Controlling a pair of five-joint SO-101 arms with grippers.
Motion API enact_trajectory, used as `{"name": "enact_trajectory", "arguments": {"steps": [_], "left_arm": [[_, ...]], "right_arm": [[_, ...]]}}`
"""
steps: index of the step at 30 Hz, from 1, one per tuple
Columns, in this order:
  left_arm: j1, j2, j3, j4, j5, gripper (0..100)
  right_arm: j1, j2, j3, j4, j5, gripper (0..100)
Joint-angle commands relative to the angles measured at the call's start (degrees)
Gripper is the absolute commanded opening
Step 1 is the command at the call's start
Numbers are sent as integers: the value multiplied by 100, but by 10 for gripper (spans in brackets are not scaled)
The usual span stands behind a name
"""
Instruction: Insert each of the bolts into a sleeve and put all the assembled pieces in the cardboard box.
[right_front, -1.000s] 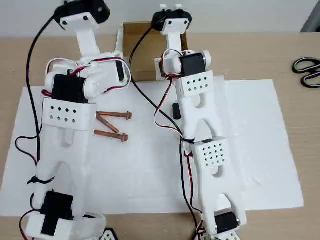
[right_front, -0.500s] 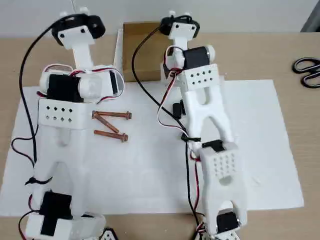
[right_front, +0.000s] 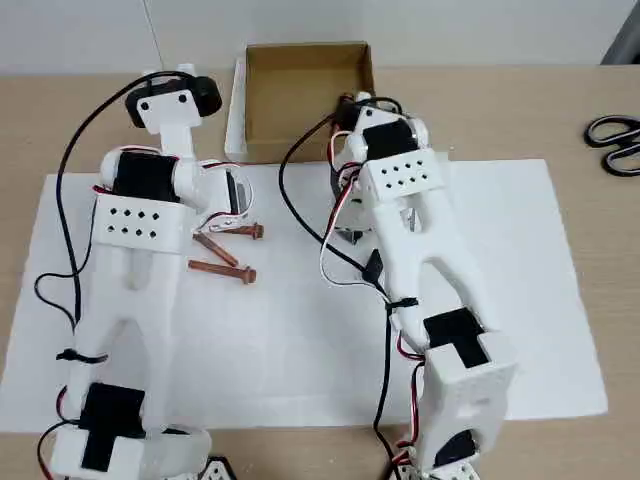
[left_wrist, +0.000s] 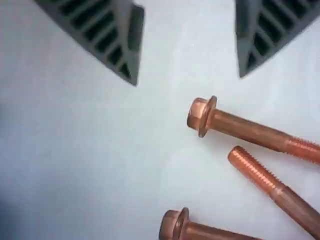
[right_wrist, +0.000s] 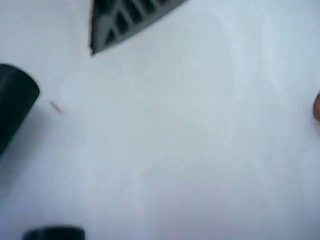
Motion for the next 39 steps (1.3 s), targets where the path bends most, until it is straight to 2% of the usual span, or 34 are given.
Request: {"name": "enact_trajectory", "arguments": {"steps": [1, 7, 11, 18, 29, 39], "left_arm": [[-53, -237, -13, -26, -26, 122], [-53, -237, -4, -70, 26, 122], [-53, -237, -4, -246, 360, 122], [-26, -237, -4, -378, 378, 122], [-35, -229, -4, -378, 378, 122], [-44, -229, 4, -369, 387, 122]], "right_arm": [[-31, -321, 62, 22, -79, 219], [-22, -198, 343, -48, -88, 219], [-31, 233, 352, -57, -88, 219], [-13, 585, 343, -110, -88, 219], [4, 1024, 343, -796, -53, 219], [453, 1165, 343, -927, -44, 197]]}}
